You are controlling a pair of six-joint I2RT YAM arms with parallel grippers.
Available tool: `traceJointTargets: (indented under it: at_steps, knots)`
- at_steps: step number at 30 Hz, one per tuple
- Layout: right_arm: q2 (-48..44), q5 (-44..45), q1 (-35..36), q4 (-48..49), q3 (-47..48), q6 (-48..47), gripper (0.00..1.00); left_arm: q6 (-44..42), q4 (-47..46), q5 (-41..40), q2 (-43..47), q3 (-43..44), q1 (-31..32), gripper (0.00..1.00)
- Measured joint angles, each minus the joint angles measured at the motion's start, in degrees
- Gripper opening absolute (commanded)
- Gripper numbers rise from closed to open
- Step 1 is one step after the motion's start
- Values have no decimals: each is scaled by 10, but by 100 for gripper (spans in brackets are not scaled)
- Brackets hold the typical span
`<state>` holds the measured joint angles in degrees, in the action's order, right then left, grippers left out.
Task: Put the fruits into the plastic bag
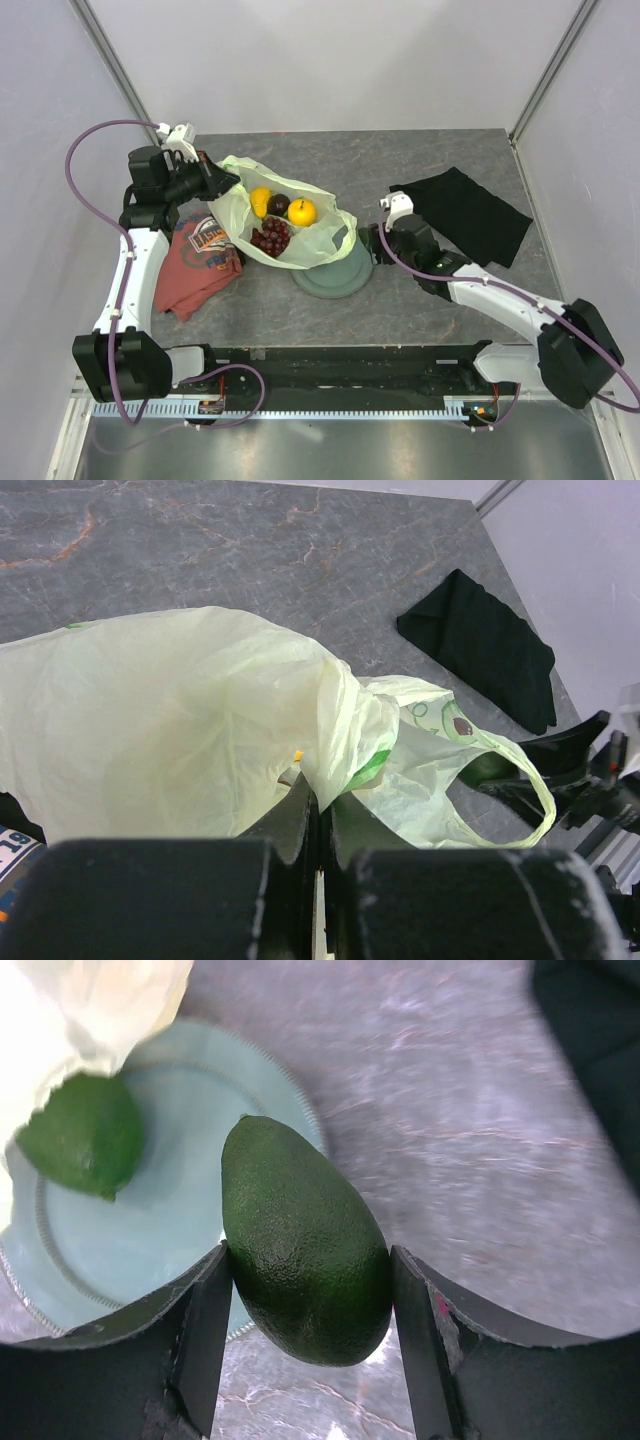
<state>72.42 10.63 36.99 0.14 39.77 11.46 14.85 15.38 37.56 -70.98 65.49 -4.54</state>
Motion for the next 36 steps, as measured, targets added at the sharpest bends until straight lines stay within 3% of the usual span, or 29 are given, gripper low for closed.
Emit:
traceJointTargets:
  at_steps: [11, 16, 23, 33, 36]
  knots:
    - [-83, 121, 0, -67, 29, 40, 24, 0, 0, 0, 0, 0, 0, 2]
    - [-120, 105, 0, -72, 60, 60, 23, 0, 0, 0, 0, 0, 0, 1]
    - [-153, 10, 14, -6, 91, 94, 22, 0, 0, 0, 0, 0, 0, 2]
    - [-4, 3, 154, -2, 236, 51, 22, 0, 0, 1, 0, 0, 0, 2]
    - [60, 4, 165, -15, 272, 44, 22, 0, 0, 1, 0, 0, 0, 2]
